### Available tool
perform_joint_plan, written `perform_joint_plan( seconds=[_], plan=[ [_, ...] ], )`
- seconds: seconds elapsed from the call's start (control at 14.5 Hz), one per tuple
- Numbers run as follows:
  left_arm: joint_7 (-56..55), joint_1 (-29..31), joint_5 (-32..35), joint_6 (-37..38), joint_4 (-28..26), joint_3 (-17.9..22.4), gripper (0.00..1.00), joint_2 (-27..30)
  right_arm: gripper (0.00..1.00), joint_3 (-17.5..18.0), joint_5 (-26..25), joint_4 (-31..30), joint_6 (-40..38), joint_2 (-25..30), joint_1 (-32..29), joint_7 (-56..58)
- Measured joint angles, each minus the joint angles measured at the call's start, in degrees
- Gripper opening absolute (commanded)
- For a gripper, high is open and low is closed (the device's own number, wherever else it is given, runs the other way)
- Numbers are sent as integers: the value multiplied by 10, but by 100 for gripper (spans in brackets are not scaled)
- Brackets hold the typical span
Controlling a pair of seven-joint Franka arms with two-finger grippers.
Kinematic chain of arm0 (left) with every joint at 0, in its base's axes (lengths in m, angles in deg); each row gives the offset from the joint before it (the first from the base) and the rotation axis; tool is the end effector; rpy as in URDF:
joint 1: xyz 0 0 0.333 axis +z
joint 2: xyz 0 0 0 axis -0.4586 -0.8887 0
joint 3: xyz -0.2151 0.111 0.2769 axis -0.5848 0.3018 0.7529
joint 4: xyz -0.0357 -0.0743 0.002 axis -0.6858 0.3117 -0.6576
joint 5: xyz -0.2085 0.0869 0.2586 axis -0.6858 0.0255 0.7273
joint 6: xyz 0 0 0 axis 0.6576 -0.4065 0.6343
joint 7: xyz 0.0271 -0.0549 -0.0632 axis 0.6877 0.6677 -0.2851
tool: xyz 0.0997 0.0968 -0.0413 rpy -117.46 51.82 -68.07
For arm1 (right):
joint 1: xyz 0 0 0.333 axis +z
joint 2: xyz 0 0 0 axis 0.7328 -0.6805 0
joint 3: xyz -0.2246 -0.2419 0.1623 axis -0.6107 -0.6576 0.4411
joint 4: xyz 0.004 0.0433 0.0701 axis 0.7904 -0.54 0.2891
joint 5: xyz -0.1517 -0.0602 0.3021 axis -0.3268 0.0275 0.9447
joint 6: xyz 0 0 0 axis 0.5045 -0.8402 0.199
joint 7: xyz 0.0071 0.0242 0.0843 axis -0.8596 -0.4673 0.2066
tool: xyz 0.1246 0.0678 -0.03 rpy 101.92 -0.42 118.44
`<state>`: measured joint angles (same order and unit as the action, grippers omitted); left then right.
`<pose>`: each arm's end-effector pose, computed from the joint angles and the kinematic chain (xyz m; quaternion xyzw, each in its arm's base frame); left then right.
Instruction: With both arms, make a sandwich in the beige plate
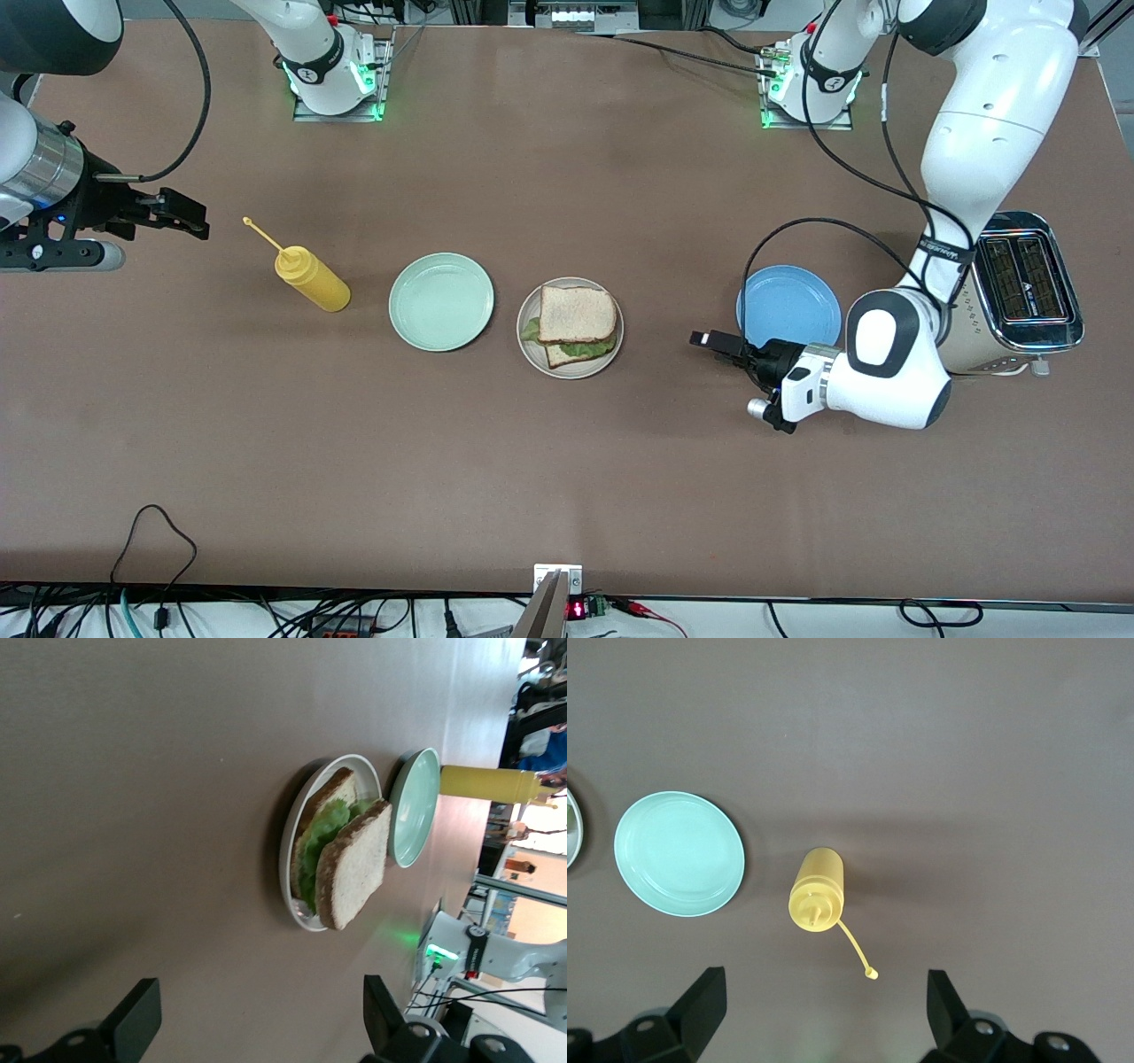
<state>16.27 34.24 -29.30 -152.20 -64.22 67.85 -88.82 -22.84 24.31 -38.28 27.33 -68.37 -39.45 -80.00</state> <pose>0.6579 -0.1687 0.2644 0.8880 -0.1277 -0.1524 0.4146 0.5219 0.0341 0.5861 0.9984 0.0128 -0.0550 0.0072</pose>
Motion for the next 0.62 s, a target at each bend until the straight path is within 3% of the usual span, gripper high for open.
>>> perform_joint_plan(
  seconds=[0.41,0.62],
  plan=[
    [0,49,154,49,1,4,100,54,100,0,0,0,0,0,0,0],
    [-4,54,267,54,1,3,100,91,100,0,0,0,0,0,0,0]
  ],
)
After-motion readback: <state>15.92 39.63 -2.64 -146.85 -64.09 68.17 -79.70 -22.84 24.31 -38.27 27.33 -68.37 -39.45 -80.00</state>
